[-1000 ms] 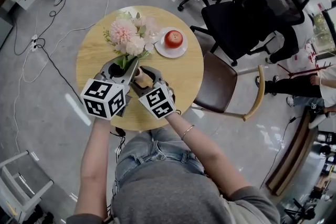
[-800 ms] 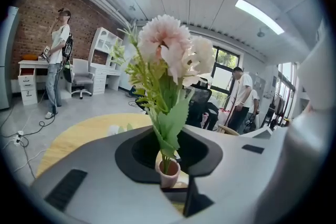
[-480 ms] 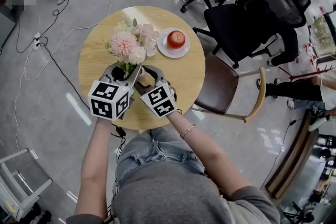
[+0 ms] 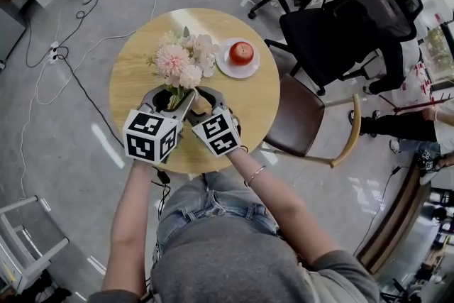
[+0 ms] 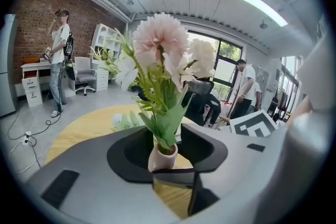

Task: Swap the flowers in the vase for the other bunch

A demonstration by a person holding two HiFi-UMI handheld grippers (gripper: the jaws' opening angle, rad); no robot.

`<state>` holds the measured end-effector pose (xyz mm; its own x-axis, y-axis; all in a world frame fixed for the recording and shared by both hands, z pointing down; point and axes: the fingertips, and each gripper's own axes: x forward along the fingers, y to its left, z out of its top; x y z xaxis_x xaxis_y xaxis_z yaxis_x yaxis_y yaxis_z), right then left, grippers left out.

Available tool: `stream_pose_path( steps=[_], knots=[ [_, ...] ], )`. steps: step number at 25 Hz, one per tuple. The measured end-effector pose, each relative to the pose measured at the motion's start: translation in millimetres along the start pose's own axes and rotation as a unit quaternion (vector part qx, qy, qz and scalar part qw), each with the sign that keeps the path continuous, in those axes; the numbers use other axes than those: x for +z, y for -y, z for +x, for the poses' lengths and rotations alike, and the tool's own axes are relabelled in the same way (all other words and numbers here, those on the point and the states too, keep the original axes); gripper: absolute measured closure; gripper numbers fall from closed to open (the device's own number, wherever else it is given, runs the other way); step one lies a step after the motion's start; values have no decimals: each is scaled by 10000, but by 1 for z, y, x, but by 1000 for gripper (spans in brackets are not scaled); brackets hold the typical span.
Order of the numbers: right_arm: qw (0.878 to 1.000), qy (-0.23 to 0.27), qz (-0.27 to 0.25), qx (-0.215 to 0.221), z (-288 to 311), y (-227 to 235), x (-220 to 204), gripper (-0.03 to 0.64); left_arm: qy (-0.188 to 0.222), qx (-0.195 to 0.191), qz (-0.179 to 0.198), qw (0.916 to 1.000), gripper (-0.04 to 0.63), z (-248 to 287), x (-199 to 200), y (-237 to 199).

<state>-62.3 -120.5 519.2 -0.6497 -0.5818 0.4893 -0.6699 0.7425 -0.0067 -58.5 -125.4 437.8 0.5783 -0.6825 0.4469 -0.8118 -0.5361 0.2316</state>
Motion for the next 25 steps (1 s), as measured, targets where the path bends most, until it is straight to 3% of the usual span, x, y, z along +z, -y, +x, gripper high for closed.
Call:
stream_pose_path(
  steps=[7, 16, 25],
  knots=[
    [10000, 6, -18, 13, -2, 1, 0, 368, -4, 152, -178, 9997, 420, -13, -13, 2],
    [10000, 39, -28, 44, -3, 2, -2, 368, 35, 497, -738, 9960, 422, -39, -42, -8],
    [9999, 95, -102, 44, -3, 1, 0, 368, -57, 776, -964, 9923, 434, -56, -65, -20]
  ],
)
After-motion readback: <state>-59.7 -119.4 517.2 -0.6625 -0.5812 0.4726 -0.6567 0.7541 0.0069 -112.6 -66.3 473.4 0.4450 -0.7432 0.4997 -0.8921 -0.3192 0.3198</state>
